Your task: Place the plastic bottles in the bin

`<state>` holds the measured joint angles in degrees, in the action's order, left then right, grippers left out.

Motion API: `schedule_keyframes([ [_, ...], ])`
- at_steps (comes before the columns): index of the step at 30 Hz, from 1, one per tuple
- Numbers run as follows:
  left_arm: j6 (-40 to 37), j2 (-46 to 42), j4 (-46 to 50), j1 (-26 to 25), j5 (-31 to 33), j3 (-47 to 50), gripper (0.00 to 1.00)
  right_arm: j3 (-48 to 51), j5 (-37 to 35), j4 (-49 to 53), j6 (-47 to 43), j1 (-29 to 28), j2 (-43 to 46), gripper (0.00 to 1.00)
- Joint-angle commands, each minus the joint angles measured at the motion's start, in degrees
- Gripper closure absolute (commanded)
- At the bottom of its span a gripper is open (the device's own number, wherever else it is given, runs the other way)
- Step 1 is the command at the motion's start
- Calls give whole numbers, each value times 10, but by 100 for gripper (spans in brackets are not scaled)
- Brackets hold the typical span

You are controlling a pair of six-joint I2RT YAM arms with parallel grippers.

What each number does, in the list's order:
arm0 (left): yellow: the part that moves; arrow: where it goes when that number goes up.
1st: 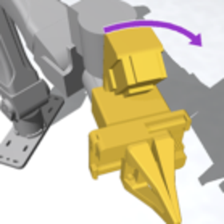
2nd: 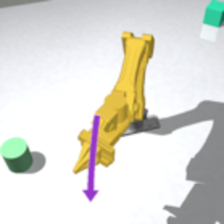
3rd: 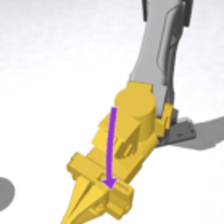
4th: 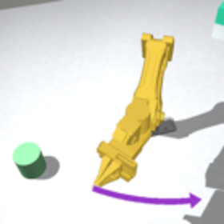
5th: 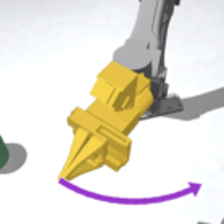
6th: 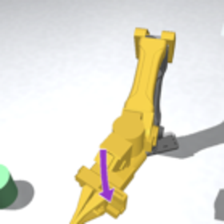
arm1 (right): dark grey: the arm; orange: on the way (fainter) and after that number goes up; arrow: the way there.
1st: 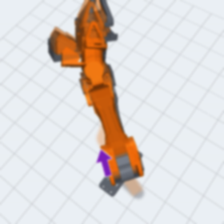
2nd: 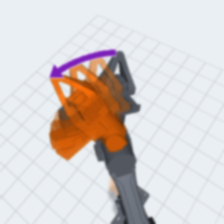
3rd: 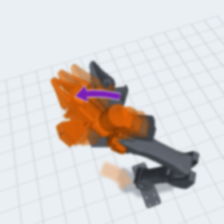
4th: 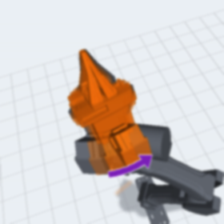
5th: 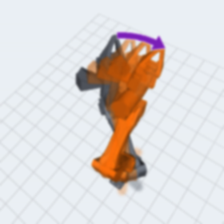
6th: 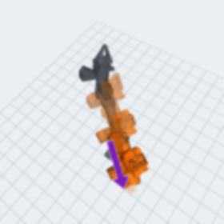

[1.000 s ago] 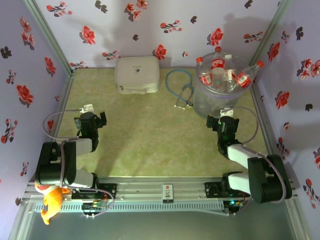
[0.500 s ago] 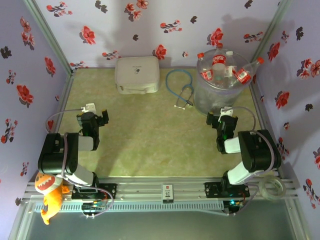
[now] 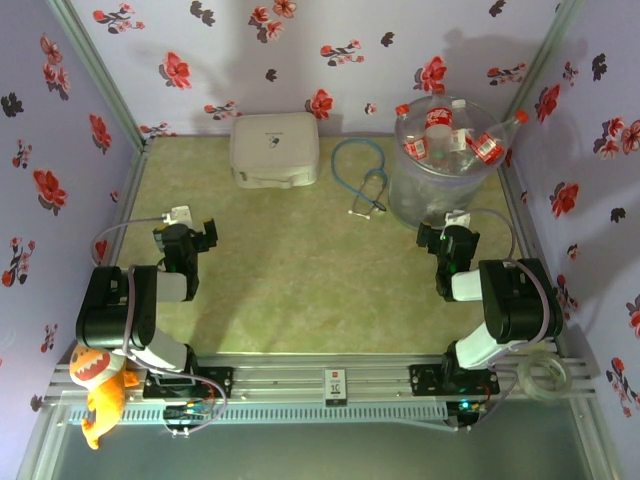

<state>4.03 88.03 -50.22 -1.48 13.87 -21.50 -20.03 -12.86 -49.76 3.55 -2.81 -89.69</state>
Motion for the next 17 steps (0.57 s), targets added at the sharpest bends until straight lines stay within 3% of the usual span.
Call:
schedule_keyframes([
  [1, -13, 5, -21, 3, -3, -4, 0, -17, -13, -18, 13, 6, 3, 1],
  [17, -13, 5, -22, 3, -3, -4, 0, -17, -12, -18, 13, 6, 3, 1],
])
